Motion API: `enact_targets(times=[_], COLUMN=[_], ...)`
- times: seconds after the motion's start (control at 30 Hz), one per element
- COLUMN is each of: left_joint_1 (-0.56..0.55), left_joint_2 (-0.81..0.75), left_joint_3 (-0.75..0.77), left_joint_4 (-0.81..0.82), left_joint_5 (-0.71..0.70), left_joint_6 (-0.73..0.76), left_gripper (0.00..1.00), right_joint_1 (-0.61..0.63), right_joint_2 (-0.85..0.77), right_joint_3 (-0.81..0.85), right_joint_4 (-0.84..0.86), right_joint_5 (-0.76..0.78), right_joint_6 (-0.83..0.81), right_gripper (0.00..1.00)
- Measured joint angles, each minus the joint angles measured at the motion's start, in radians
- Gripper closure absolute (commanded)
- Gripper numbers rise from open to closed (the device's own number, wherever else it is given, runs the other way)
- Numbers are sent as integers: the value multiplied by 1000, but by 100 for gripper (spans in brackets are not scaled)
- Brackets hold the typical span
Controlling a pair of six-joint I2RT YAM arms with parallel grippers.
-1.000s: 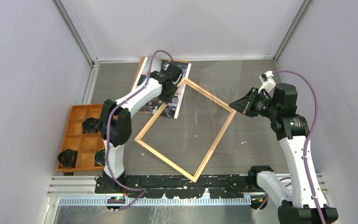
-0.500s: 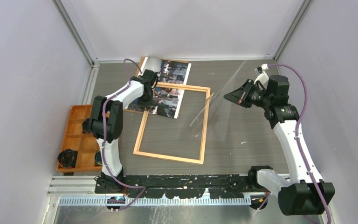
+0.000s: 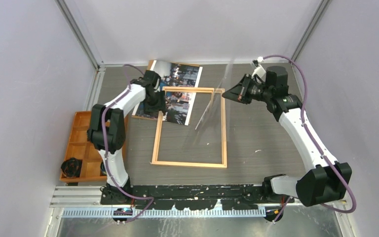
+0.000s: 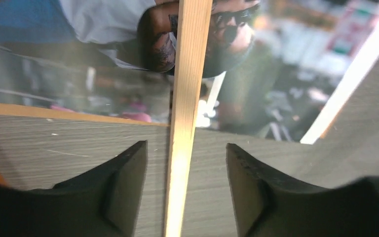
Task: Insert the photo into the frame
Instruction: Place the photo frame at the center of the board, then place the photo frame item in the photo frame.
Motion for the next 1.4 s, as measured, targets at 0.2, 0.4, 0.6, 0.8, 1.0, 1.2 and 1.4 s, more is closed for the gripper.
enact_targets(times=[0.2,0.4,0.6,0.8,1.0,1.2,1.4], left_joint_1=[112,269,353,306,256,225,209], left_joint_2=[-176,-281,-282,-255,-207,-190,-188], left_joint_3=[31,120,85,51,27,15,5], left_joint_4=[-50,-77,-121,-135,-135,-135,-134], left_joint_5=[96,134,156,140,105,82,63], left_joint_6=[72,173,261,330,373,403,410], left_gripper=[9,7,3,8,12,12,12], right_joint_1=[130,224,237,237,226,206,162], right_joint_2=[95,177,191,277,356,356,356], right_joint_3=[156,219,56,-178,-368,-397,-399], right_joint_4=[19,170,425,576,650,694,702], right_joint_5=[19,-2,-12,37,92,112,111], right_joint_6=[15,106,185,187,188,154,119], right_gripper=[99,99,99,99,99,99,99])
